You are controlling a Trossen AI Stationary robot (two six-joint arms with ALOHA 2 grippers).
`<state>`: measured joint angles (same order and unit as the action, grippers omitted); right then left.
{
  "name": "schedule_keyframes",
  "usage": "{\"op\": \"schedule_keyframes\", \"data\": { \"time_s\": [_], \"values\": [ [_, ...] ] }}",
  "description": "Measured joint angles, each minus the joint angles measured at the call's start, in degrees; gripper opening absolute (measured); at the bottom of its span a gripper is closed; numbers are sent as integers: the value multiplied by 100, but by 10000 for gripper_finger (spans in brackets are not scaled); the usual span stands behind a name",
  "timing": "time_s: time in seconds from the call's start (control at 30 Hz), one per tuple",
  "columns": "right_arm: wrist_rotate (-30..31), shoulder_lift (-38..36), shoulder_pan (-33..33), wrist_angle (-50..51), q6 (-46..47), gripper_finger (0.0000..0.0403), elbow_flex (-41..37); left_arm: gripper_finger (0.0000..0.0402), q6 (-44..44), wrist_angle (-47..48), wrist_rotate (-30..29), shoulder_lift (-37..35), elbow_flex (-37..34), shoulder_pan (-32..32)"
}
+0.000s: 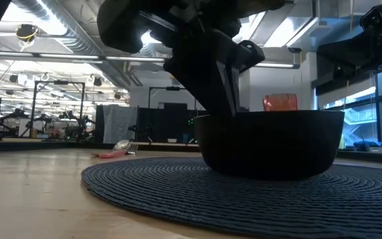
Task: Pick & Place Utensil
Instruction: Put the black bowl on the blue mat
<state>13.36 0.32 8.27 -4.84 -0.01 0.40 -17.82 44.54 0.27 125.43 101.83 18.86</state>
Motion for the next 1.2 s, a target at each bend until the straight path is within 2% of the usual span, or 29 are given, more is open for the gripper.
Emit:
{"op": "schedule_keyframes", "data": {
  "time_s": [0.33,0.93,1.2],
  "values": [
    [0,0,0,0,0,11,0,14,149,98,-96,3,35,11],
    [-2,0,2,2,0,11,0,108,112,192,76,15,656,19],
    [-6,0,1,2,0,11,0,127,270,1112,-157,9,1164,74]
  ]
}}
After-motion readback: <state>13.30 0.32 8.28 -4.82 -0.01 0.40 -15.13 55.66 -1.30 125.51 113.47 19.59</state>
